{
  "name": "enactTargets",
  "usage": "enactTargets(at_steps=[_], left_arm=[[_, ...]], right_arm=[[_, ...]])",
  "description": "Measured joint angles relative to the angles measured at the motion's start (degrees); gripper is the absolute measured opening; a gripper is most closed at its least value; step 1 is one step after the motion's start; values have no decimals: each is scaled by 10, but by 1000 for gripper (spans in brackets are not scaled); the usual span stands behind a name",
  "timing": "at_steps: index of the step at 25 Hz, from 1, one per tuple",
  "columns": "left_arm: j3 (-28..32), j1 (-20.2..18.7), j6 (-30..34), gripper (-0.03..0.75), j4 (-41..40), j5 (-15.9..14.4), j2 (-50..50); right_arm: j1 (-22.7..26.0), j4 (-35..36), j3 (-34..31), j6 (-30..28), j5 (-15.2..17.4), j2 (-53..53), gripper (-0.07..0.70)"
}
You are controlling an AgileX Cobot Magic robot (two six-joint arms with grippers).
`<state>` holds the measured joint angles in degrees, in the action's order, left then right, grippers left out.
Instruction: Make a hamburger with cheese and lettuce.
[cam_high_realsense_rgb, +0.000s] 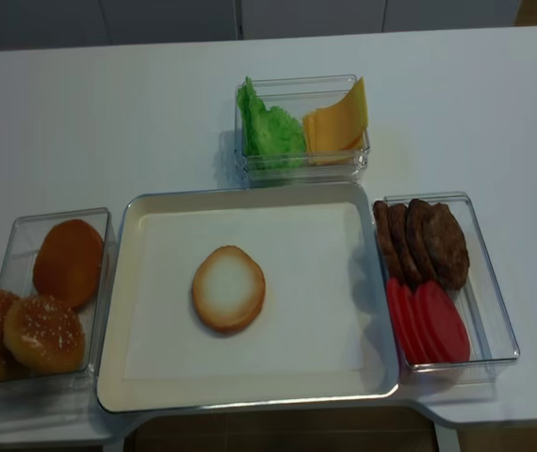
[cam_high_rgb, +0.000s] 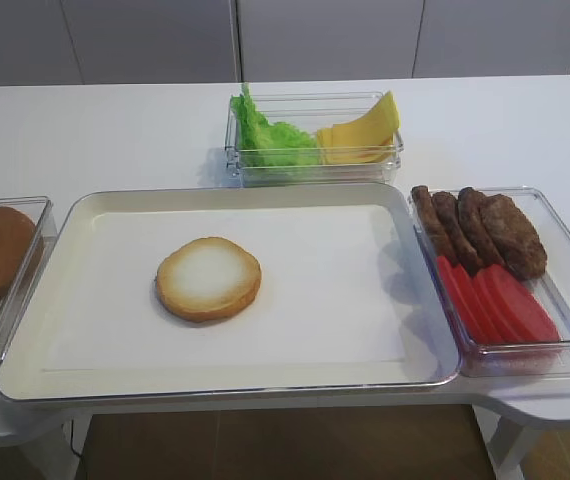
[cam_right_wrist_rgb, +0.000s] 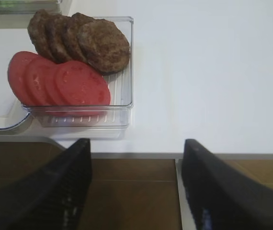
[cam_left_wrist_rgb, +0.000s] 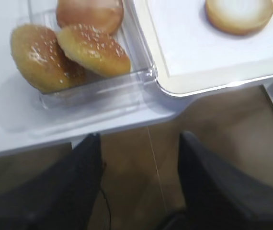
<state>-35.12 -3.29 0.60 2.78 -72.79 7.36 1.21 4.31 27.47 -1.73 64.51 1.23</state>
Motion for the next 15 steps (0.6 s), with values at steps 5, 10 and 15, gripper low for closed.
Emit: enactTargets(at_steps=[5,10,15], left_arm=[[0,0,0,382,-13,-2,-67],[3,0,-15,373,-34,-4,-83],[35,0,-38,373,-46,-4,-83]], right_arm=[[0,0,0,0,0,0,449],[0,0,0,0,0,0,449],[0,0,0,0,0,0,449]])
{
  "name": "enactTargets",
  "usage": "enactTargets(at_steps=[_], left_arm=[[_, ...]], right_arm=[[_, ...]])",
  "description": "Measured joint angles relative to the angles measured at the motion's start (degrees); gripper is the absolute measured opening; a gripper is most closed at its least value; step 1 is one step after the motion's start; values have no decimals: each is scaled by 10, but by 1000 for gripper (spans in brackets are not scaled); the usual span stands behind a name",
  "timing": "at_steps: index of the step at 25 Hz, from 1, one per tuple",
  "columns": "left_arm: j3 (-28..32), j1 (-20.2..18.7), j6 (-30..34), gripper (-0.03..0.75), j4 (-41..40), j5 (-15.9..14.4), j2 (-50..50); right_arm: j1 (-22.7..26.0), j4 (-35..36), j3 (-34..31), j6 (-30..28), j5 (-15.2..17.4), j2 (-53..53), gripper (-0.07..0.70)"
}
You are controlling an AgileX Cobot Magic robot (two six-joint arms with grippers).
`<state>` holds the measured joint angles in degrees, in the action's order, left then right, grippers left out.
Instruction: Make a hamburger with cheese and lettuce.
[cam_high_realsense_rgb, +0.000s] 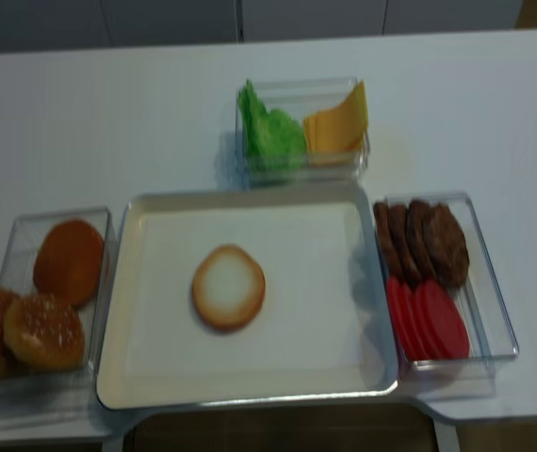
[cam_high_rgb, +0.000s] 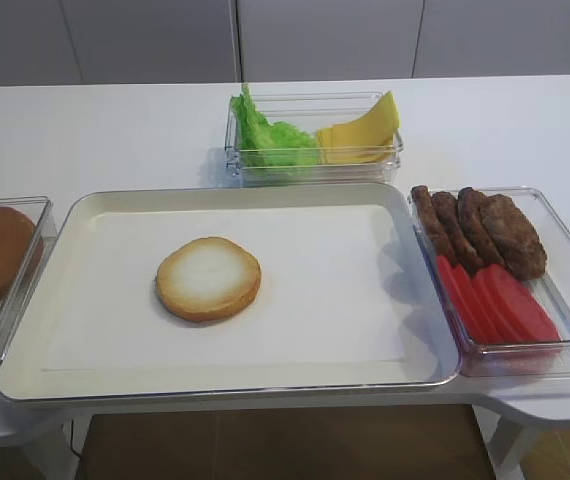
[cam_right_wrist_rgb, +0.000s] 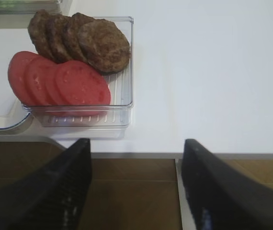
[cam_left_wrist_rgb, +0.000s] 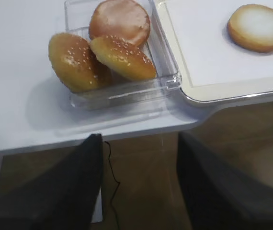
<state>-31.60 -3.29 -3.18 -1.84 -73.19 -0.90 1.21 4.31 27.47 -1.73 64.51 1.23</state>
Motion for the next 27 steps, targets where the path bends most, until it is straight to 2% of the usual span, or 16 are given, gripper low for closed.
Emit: enactTargets(at_steps=[3,7,11,27], left_arm=[[11,0,-13,373,0,0,0],[23,0,-19,373,0,29,0],[35,0,-20,373,0,45,0],[36,0,-20,370,0,49,0]], right_arm=[[0,0,0,0,0,0,449],[0,0,0,0,0,0,449],[0,0,0,-1,0,0,449],[0,0,0,0,0,0,449]])
